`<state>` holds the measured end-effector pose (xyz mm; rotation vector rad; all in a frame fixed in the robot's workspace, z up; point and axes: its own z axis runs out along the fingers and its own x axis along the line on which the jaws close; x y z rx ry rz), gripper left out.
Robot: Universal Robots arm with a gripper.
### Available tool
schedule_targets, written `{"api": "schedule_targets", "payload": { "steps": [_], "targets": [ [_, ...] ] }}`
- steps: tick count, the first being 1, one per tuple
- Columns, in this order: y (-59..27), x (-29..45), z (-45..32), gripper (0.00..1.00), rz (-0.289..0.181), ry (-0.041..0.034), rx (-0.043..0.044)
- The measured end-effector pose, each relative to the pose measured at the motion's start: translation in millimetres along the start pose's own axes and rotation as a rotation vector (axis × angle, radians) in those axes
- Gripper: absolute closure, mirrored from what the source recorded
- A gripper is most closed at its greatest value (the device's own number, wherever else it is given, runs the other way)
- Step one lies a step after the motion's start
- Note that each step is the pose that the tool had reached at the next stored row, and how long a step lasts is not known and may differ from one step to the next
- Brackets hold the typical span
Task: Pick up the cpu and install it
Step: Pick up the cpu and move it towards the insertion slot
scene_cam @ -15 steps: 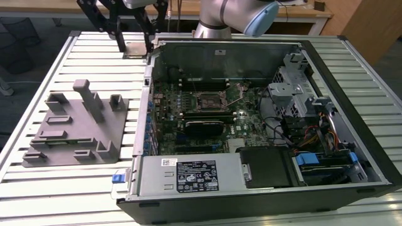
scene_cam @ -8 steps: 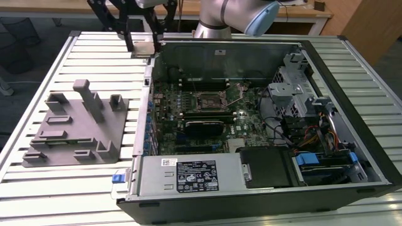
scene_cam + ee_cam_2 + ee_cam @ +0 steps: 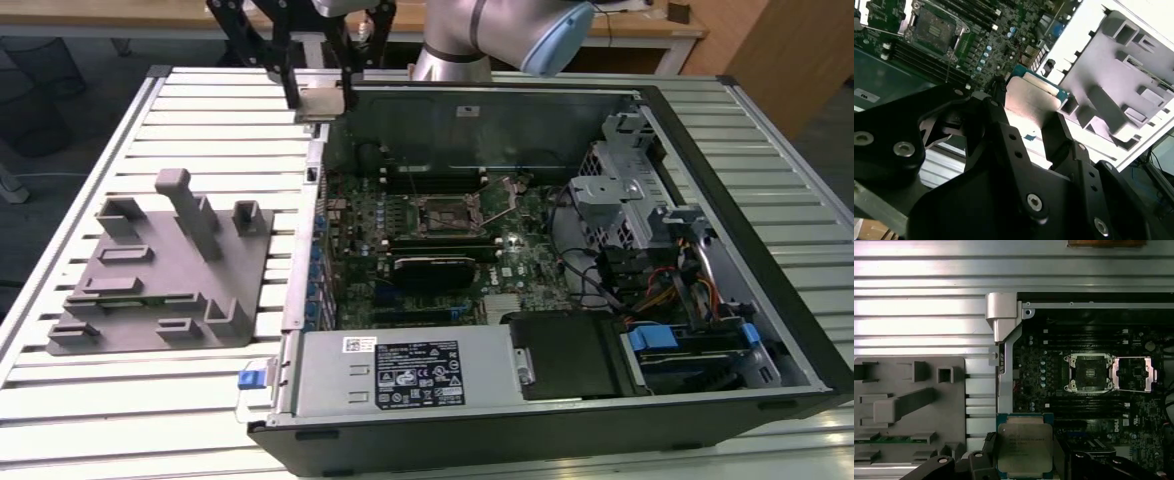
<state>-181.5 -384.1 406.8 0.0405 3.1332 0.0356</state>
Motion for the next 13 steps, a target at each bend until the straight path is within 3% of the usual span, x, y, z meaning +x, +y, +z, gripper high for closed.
{"api": "schedule_targets", "payload": {
  "steps": [13],
  "targets": [
    [15.9,-40.4,2.0,0.47,0.0,-0.0003,-0.0005]
  ]
}}
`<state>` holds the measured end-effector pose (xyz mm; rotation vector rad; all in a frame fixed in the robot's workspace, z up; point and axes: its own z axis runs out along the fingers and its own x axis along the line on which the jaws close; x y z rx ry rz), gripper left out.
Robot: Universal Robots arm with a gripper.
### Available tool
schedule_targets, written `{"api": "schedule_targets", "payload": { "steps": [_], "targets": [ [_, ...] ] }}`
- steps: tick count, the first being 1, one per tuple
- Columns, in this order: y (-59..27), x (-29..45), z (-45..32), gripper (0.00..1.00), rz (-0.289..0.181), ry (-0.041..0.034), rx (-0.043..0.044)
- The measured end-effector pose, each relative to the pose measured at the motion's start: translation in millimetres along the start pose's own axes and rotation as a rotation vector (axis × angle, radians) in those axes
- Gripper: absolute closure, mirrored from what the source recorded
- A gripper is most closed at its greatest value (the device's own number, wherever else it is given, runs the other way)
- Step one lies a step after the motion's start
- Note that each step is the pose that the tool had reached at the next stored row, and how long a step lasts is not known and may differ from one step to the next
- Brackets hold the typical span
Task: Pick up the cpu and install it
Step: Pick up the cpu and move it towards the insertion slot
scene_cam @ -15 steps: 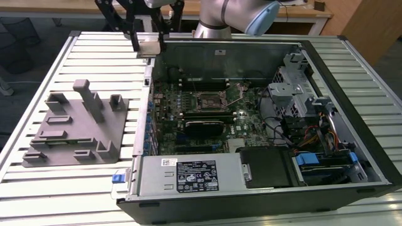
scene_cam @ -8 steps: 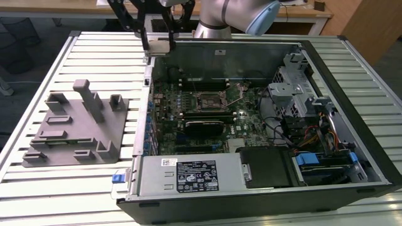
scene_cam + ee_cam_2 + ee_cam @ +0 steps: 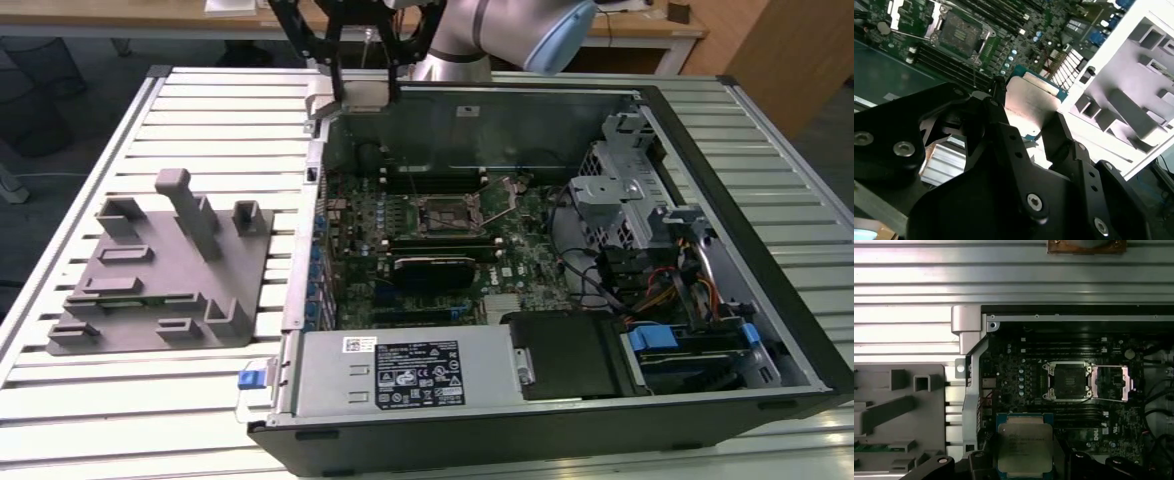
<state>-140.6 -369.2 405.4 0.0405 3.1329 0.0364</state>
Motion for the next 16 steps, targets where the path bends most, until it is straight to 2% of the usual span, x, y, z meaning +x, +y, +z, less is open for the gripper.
{"api": "schedule_targets", "payload": {
  "steps": [16],
  "targets": [
    [7.0,-61.9,2.3,0.47,0.0,-0.0023,-0.0022]
  ]
}}
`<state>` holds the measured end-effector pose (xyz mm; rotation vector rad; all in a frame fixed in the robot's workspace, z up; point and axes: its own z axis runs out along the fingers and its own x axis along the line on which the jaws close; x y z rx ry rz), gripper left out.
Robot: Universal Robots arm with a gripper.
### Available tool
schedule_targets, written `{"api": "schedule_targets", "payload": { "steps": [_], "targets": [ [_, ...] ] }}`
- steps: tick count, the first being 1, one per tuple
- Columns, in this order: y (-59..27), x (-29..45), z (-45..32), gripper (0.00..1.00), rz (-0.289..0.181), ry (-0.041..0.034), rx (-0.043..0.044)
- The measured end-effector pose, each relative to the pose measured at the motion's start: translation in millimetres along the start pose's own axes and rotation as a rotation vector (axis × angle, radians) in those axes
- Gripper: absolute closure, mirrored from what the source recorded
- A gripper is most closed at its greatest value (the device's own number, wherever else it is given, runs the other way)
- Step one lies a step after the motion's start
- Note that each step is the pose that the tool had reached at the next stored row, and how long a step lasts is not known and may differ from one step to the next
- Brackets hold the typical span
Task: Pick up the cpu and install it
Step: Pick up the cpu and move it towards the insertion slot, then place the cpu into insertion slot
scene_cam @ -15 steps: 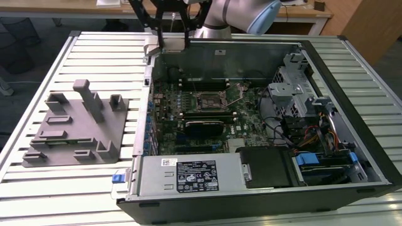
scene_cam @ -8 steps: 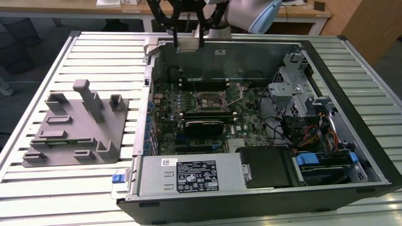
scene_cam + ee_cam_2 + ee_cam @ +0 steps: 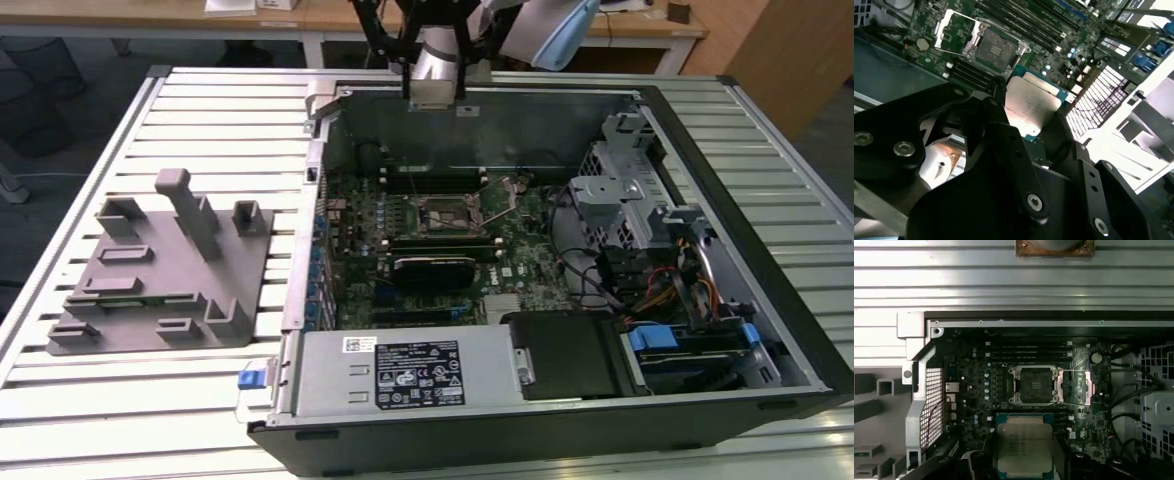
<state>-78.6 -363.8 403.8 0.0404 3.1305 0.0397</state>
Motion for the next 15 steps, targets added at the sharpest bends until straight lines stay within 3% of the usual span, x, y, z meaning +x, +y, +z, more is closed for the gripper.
{"api": "schedule_targets", "payload": {
  "steps": [8,15],
  "targets": [
    [0.1,-1.6,0.2,0.47,0.003,-0.0003,0.0002],
    [0.1,-1.6,1.0,0.47,0.101,-0.0027,0.0038]
  ]
}}
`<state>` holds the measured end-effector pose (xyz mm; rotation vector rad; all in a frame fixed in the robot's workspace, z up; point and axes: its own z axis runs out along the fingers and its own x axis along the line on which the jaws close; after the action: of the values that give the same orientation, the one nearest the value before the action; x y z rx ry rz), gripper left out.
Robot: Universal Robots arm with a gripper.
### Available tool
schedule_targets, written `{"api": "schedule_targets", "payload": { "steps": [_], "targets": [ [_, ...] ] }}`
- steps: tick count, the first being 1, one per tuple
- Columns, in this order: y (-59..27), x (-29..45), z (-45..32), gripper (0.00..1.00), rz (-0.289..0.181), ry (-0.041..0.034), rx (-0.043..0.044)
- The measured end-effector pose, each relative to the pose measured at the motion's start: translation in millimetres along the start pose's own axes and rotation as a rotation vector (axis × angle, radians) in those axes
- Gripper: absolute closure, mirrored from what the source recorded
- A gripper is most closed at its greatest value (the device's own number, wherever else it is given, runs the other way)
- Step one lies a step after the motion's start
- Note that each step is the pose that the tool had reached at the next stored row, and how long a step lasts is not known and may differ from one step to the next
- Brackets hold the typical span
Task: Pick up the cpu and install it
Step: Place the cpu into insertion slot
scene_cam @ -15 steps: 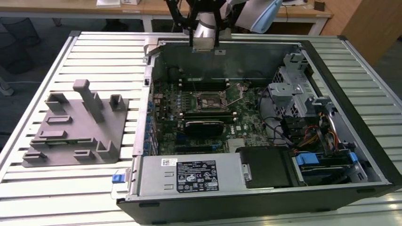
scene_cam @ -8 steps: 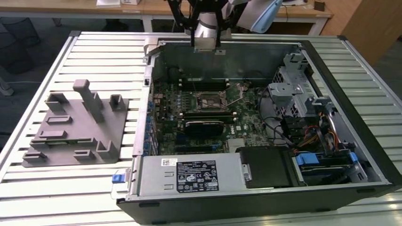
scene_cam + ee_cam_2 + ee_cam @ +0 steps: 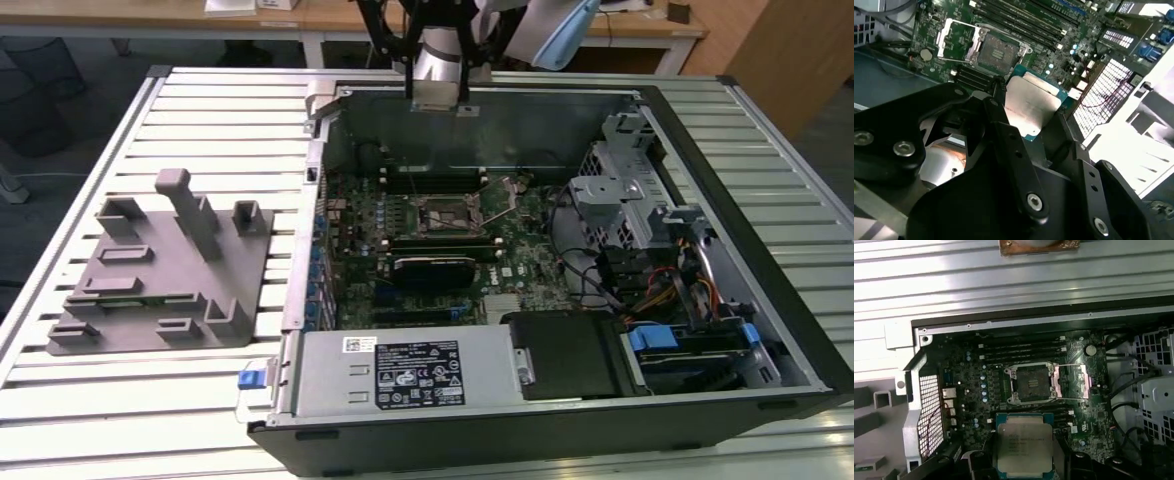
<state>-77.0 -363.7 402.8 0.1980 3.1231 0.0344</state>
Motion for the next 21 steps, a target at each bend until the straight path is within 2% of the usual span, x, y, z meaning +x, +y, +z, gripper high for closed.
{"api": "schedule_targets", "payload": {
  "steps": [9,21],
  "targets": [
    [0.4,0.1,1.1,0.47,0.107,-0.0031,0.0023],
    [1.1,0.2,2.1,0.47,0.207,-0.0053,0.0036]
  ]
}}
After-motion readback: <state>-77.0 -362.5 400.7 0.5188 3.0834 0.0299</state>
